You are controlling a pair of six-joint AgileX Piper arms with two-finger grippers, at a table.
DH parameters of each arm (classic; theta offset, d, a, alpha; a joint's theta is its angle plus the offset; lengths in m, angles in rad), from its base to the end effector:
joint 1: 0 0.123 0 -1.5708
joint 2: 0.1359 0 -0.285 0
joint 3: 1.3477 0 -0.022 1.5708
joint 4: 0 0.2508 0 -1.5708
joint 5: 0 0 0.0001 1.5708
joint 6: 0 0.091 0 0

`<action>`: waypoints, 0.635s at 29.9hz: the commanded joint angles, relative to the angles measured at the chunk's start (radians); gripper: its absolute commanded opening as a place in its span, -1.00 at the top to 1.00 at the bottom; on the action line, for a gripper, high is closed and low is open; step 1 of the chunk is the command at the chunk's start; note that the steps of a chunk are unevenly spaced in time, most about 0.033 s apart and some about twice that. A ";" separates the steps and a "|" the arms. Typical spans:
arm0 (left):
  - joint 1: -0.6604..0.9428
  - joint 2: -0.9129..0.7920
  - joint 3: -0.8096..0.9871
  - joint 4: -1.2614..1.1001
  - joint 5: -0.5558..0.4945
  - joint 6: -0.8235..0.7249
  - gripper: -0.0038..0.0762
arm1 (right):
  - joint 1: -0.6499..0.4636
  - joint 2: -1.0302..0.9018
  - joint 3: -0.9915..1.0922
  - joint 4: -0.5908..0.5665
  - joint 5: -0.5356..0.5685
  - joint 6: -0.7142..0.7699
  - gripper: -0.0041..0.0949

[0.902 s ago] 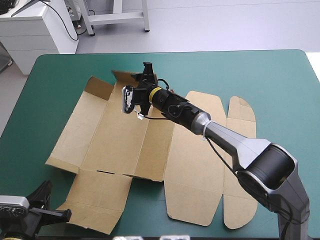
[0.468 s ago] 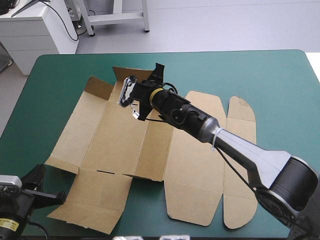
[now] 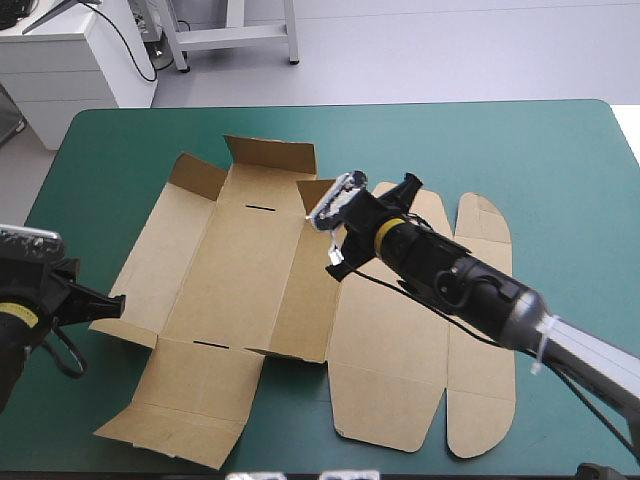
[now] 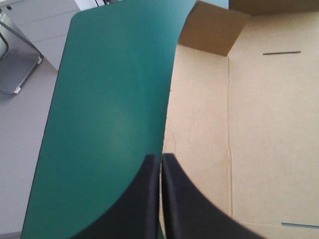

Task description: Fold the box

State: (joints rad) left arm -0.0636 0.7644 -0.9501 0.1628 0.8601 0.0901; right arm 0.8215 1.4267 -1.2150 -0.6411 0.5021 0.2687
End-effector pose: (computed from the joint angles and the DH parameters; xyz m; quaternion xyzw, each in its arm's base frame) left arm 0.1344 0.0027 0.3855 0.0851 0.8746 0.0856 0.4696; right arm 0.2399 0.2193 0.3539 -0.4010 0.7649 0.0009 0.5042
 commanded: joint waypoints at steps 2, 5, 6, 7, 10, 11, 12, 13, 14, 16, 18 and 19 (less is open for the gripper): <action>-0.005 0.134 -0.120 0.031 0.000 0.020 0.92 | -0.025 -0.177 0.103 -0.029 -0.040 0.134 0.92; -0.005 0.213 -0.174 0.029 0.029 0.043 0.90 | -0.062 -0.269 0.192 -0.023 -0.040 0.209 0.92; -0.004 0.239 -0.188 0.029 0.039 0.043 0.88 | -0.076 -0.302 0.225 -0.020 -0.040 0.221 0.92; -0.002 0.266 -0.205 0.027 0.050 0.051 0.85 | -0.090 -0.335 0.257 -0.016 -0.040 0.233 0.93; 0.023 0.342 -0.258 -0.044 0.079 0.121 0.86 | -0.127 -0.426 0.343 0.022 -0.040 0.241 0.96; 0.052 0.370 -0.275 -0.102 0.088 0.160 0.86 | -0.139 -0.463 0.378 0.040 -0.040 0.241 0.96; 0.084 0.393 -0.287 -0.176 0.097 0.208 0.86 | -0.142 -0.488 0.400 0.048 -0.040 0.241 0.96; 0.133 0.422 -0.303 -0.261 0.117 0.270 0.86 | -0.150 -0.517 0.426 0.060 -0.038 0.241 0.96; 0.193 0.452 -0.319 -0.354 0.150 0.337 0.86 | -0.154 -0.539 0.444 0.075 -0.035 0.241 0.96; 0.309 0.511 -0.348 -0.536 0.235 0.431 0.86 | -0.156 -0.592 0.484 0.096 -0.021 0.241 0.96; 0.436 0.589 -0.382 -0.724 0.334 0.470 0.86 | -0.156 -0.633 0.512 0.112 -0.009 0.241 0.96; 0.488 0.630 -0.400 -0.778 0.378 0.485 0.86 | -0.156 -0.650 0.520 0.133 0.004 0.241 0.96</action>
State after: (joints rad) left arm 0.2992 1.3302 -1.2793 -0.3889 1.1513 0.5026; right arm 0.6718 0.8297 -0.6942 -0.5206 0.5339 0.5099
